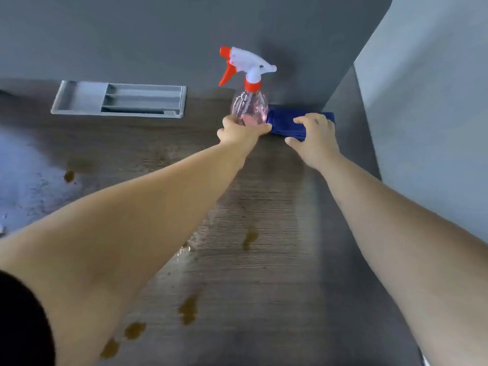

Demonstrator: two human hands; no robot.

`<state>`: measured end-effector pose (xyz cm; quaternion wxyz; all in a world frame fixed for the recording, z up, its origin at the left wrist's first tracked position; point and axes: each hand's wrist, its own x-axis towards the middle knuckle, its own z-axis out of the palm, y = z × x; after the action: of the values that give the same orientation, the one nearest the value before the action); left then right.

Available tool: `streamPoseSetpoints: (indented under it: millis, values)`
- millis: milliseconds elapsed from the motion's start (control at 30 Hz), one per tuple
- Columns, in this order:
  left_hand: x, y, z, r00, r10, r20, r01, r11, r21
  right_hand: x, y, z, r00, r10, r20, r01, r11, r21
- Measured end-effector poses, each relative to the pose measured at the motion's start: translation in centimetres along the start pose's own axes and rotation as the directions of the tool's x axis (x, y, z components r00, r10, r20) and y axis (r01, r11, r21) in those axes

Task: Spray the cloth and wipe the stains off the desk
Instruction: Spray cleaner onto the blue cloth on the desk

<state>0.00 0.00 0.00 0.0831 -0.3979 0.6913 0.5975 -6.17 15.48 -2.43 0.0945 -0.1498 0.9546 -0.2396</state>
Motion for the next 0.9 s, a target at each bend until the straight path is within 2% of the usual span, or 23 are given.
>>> streamPoseSetpoints:
  millis: [100,200,300,433,567,733,900]
  values:
    - [1.5,1.1,0.7,0.99,0.058,-0.127,-0.053,0.998,0.042,2.1,0.8,0.6,0.995,-0.066,0.068,0.073,0.992,-0.107]
    - [3.2,1.3,1.0,0.975,0.151,-0.165,-0.143,0.988,0.058,2.9,1.8,1.6,0.991,-0.078,0.106,0.097,0.976,-0.196]
    - [4.2,1.1,1.2,0.957,0.225,-0.184,-0.217,0.974,0.064,3.4,2.6,2.2,0.992,-0.122,0.026,0.124,0.945,-0.302]
    - [4.6,0.9,1.6,0.949,0.254,-0.188,-0.249,0.967,0.049,4.2,2.9,2.5,0.982,-0.175,-0.07,0.148,0.946,-0.287]
    - [3.8,1.5,1.2,0.928,0.317,-0.195,-0.293,0.945,0.145,4.8,2.3,2.2,0.979,-0.186,-0.082,0.155,0.945,-0.288]
    - [0.4,1.4,-1.3,0.91,0.391,-0.14,-0.372,0.917,0.144,3.1,0.6,0.8,0.991,-0.094,-0.099,0.077,0.983,-0.165]
    - [-4.3,-0.9,-6.4,0.909,0.413,-0.062,-0.405,0.908,0.112,-1.4,-4.4,-0.4,0.995,0.044,-0.094,-0.028,0.986,0.166]
